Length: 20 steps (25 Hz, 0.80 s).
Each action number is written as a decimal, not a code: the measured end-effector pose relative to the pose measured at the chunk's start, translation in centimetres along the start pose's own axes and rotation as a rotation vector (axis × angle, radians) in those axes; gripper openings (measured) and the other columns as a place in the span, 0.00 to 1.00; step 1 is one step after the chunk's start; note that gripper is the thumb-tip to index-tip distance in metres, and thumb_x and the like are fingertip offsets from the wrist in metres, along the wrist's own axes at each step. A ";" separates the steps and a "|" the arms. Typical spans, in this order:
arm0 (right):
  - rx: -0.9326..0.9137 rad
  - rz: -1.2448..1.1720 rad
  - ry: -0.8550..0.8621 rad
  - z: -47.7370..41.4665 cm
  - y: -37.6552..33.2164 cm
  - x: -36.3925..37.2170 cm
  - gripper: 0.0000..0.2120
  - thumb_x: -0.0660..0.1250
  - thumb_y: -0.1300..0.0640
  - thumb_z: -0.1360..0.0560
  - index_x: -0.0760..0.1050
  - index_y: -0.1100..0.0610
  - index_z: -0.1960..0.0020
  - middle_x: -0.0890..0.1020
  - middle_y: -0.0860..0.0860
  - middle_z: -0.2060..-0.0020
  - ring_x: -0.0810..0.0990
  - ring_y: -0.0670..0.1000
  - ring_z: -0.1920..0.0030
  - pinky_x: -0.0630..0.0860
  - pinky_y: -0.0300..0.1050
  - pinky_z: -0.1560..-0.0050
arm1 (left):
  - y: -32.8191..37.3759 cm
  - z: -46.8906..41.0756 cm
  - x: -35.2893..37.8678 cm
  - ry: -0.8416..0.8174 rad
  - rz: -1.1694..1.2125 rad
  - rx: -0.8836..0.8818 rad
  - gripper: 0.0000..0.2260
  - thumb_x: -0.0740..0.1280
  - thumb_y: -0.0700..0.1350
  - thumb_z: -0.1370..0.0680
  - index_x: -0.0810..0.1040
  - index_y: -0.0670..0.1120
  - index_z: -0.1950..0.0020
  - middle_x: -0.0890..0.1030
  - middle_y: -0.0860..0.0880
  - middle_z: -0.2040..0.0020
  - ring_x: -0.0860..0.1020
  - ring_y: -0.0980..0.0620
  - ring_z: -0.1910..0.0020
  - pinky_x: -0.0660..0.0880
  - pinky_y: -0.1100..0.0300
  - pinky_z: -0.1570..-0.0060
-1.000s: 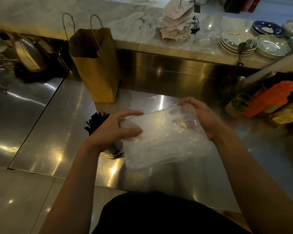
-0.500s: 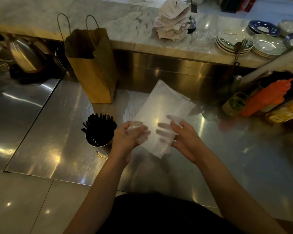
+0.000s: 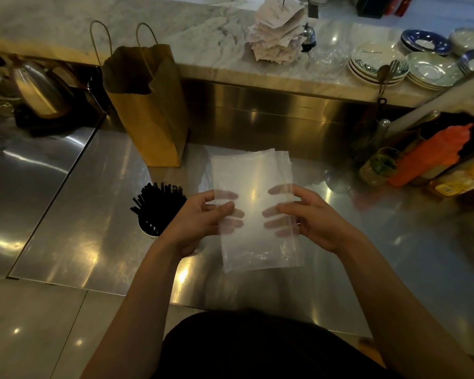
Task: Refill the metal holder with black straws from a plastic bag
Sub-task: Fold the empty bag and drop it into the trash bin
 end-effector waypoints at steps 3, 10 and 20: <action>0.003 -0.031 -0.034 0.2 0.0 -0.5 0.13 0.60 0.65 0.20 0.75 0.55 0.39 0.85 0.59 0.50 0.85 0.62 0.50 0.83 0.52 0.51 | 0.3 0.6 -0.2 -0.097 0.003 0.009 0.12 0.64 0.39 0.22 0.77 0.46 0.39 0.86 0.43 0.51 0.85 0.45 0.51 0.82 0.54 0.53; 0.012 -0.056 -0.123 0.1 0.4 -0.7 0.14 0.59 0.66 0.19 0.74 0.53 0.38 0.85 0.61 0.48 0.85 0.62 0.49 0.83 0.52 0.52 | 0.9 0.7 -0.6 -0.153 -0.088 0.080 0.14 0.63 0.35 0.22 0.79 0.48 0.40 0.86 0.45 0.52 0.85 0.49 0.54 0.81 0.60 0.57; 0.004 -0.103 0.004 -0.9 0.1 -0.6 0.24 0.55 0.73 0.26 0.77 0.53 0.71 0.79 0.51 0.70 0.78 0.52 0.71 0.76 0.40 0.72 | 1.9 1.1 -0.9 -0.202 -0.176 0.206 0.17 0.58 0.30 0.21 0.85 0.44 0.51 0.84 0.47 0.45 0.81 0.47 0.43 0.80 0.58 0.46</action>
Point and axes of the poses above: each hand's wrist, its own z-axis away from the middle knuckle, its own x-axis out of the palm, y = z × x, the point moved 3 cm from there along -z, towards the middle knuckle
